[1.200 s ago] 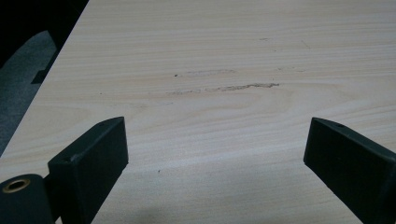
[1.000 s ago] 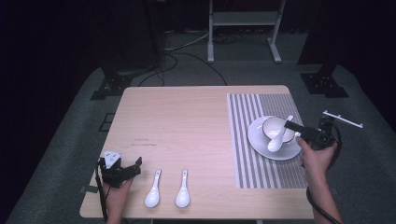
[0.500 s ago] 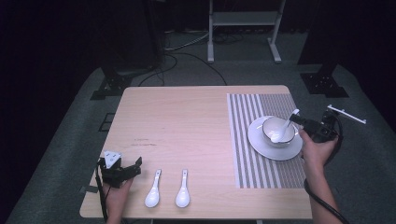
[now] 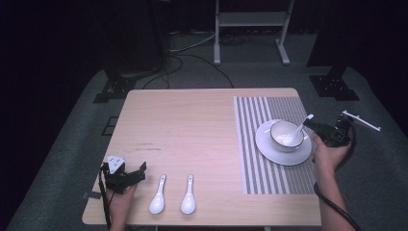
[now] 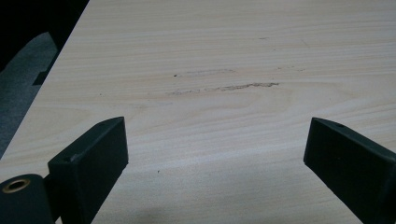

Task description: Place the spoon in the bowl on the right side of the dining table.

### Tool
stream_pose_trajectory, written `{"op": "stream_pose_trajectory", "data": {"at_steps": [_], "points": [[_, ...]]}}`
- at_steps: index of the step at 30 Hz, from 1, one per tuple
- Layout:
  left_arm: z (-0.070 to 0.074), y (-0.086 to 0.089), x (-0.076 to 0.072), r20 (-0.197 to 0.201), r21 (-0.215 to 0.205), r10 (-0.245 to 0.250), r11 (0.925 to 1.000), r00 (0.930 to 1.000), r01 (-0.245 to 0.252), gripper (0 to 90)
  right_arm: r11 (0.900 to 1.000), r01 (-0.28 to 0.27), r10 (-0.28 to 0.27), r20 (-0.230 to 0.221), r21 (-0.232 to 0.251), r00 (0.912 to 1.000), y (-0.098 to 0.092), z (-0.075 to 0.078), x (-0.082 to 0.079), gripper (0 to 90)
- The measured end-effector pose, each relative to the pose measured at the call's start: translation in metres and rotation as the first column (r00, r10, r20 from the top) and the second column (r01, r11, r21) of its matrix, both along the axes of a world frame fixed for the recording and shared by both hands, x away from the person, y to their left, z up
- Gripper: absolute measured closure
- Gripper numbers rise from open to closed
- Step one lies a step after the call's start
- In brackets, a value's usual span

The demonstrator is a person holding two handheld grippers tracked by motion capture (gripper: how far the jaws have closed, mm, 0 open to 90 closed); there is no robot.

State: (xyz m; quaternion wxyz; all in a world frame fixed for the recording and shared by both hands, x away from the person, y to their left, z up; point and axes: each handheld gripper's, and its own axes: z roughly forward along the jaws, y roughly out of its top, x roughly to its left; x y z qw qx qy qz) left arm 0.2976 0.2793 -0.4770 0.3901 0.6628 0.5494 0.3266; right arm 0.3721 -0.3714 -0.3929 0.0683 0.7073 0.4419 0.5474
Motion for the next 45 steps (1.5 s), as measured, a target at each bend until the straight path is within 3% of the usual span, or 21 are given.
{"op": "stream_pose_trajectory", "data": {"at_steps": [8,18,33,45], "points": [[0.000,0.000,0.000,0.001,0.000,0.000,1.0000,1.0000,0.000,5.2,0.997,0.025,-0.024,-0.009,0.073,0.9997,-0.006,-0.013,0.000,85.7],[0.000,0.000,0.000,0.001,-0.002,-0.001,1.0000,1.0000,0.001,5.2,0.998,0.047,-0.046,-0.027,0.048,0.9986,-0.010,-0.020,0.000,85.6],[0.000,0.000,-0.001,-0.001,0.001,-0.001,1.0000,1.0000,0.001,5.2,0.997,0.049,-0.044,-0.067,0.067,0.9968,-0.011,-0.045,-0.001,85.4],[0.000,0.000,-0.001,-0.002,0.000,-0.002,1.0000,1.0000,0.002,5.2,0.998,0.048,-0.045,-0.057,0.047,0.9973,-0.016,-0.049,-0.006,84.9]]}}
